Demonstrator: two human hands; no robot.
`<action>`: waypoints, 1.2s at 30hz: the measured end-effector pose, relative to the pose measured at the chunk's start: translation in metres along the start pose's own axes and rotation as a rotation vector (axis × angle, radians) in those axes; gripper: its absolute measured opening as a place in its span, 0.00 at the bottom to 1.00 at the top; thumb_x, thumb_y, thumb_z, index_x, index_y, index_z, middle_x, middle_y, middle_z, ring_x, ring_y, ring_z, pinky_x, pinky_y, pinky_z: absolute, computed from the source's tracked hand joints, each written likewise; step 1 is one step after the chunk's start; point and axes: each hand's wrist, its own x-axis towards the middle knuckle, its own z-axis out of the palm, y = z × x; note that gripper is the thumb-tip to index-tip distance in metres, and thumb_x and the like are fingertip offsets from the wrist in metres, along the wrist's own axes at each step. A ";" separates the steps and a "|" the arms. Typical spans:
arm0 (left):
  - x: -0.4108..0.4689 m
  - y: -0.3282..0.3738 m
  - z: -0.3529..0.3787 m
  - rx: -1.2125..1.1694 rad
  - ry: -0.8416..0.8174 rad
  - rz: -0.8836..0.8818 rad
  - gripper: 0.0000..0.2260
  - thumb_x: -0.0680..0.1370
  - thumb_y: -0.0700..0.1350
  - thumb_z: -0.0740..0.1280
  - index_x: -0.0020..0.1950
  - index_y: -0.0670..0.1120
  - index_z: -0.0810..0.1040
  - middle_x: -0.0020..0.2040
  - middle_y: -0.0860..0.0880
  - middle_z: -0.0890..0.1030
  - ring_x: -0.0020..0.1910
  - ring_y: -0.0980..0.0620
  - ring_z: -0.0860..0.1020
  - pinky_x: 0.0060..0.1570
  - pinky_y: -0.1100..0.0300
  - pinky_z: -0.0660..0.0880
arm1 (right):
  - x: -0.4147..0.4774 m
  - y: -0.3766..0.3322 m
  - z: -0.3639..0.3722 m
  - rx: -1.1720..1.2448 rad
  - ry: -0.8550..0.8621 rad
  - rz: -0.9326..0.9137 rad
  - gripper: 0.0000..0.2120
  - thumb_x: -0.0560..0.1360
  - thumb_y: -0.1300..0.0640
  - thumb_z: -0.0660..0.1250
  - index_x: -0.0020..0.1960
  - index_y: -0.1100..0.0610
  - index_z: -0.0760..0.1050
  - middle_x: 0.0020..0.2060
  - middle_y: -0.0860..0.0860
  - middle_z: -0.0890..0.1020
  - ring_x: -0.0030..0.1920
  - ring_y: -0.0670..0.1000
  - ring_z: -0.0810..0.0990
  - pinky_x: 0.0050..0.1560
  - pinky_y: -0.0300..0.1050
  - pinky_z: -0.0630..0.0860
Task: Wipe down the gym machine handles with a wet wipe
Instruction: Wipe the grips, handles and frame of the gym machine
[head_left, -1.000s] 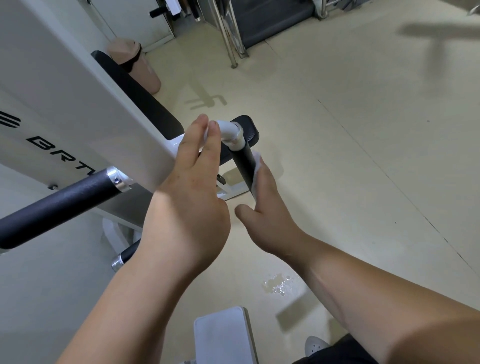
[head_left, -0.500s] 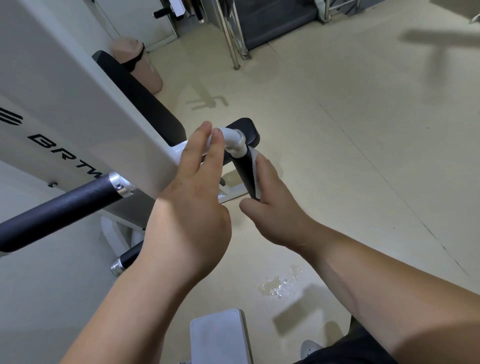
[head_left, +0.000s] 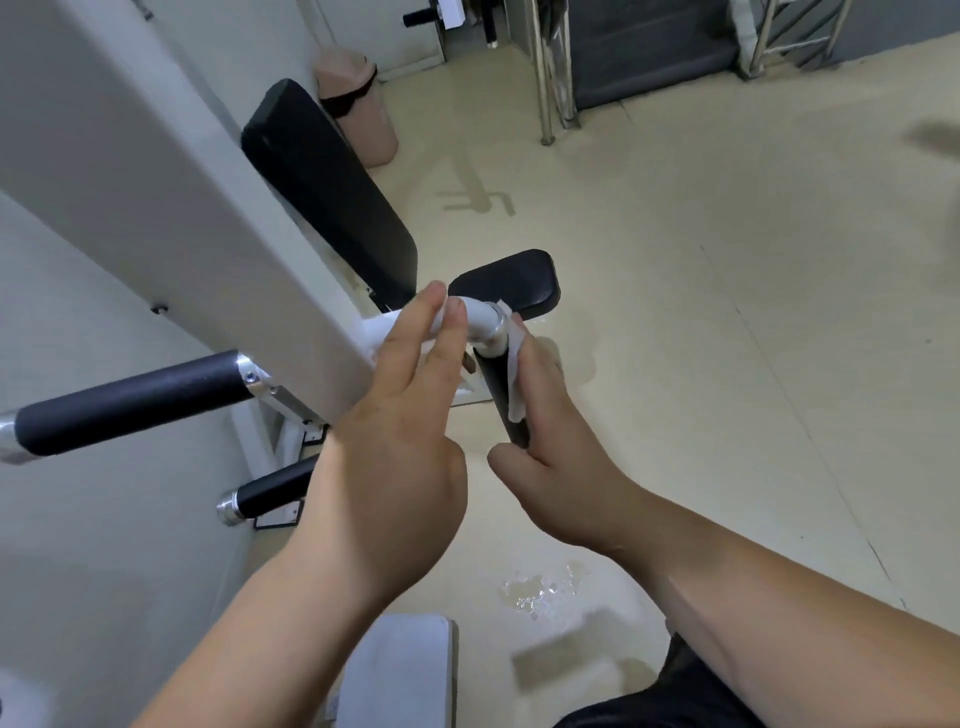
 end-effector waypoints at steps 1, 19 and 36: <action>0.000 0.004 0.002 -0.008 0.015 -0.026 0.41 0.68 0.26 0.65 0.80 0.43 0.63 0.82 0.49 0.60 0.69 0.57 0.67 0.50 0.62 0.73 | 0.000 0.006 -0.005 -0.035 -0.031 0.006 0.49 0.68 0.71 0.60 0.83 0.48 0.45 0.81 0.44 0.56 0.80 0.44 0.56 0.78 0.53 0.60; 0.015 0.089 0.053 0.123 0.275 -0.586 0.40 0.72 0.33 0.57 0.83 0.54 0.53 0.84 0.61 0.48 0.72 0.65 0.67 0.45 0.57 0.77 | 0.037 0.051 -0.108 -0.072 -0.904 0.048 0.41 0.69 0.70 0.61 0.80 0.55 0.53 0.73 0.42 0.61 0.71 0.42 0.60 0.75 0.42 0.61; 0.009 0.116 0.054 0.149 0.163 -0.760 0.47 0.71 0.30 0.59 0.82 0.55 0.40 0.78 0.68 0.32 0.55 0.54 0.76 0.33 0.62 0.72 | 0.020 0.035 -0.098 0.017 -0.836 0.081 0.39 0.69 0.69 0.60 0.76 0.47 0.60 0.66 0.40 0.71 0.67 0.35 0.66 0.66 0.38 0.64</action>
